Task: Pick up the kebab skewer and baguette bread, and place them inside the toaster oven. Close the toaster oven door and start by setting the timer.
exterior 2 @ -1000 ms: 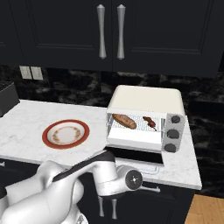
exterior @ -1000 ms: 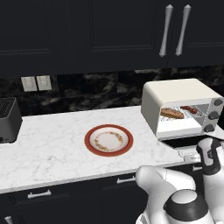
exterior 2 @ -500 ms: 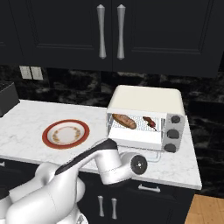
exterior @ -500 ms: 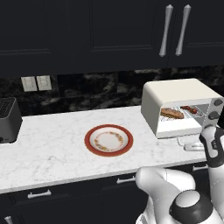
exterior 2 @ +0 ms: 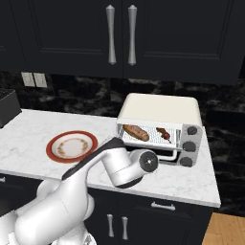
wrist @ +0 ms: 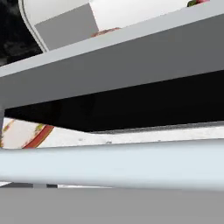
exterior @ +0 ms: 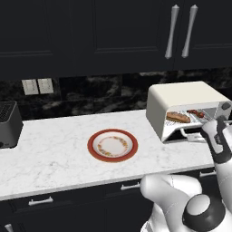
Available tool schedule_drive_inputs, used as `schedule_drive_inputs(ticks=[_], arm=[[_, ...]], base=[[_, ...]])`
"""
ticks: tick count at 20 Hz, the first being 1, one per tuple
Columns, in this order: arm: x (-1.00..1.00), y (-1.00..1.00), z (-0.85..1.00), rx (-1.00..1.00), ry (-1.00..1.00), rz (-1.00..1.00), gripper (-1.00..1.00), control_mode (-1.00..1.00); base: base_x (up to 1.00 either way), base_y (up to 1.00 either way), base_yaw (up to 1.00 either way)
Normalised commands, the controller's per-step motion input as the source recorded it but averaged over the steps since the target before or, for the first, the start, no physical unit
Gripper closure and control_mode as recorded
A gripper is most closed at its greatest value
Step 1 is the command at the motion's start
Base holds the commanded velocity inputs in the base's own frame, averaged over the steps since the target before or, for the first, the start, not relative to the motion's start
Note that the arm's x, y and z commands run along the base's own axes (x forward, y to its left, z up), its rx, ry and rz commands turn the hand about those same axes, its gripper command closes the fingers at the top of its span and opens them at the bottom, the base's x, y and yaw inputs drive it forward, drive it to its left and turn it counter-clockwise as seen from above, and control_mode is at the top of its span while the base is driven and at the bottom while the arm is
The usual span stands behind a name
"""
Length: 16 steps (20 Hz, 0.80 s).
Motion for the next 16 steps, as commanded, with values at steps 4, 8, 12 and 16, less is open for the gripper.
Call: schedule_drive_inputs(ticks=[4, 8, 12, 16], arm=[[0.75, 0.39, 0.00, -0.03, 0.00, -0.04, -1.00, -1.00], [0.70, 0.10, 0.07, -0.09, 0.09, -0.03, -1.00, -1.00], [0.11, 0.00, 0.35, -0.13, 0.14, -0.04, -1.00, -1.00], [0.01, 0.09, 0.04, -0.14, 0.15, -0.05, -1.00, -1.00]], base=[[0.00, 0.00, 0.00], [0.00, 0.00, 0.00], [0.00, 0.00, 0.00], [0.00, 0.00, 0.00]])
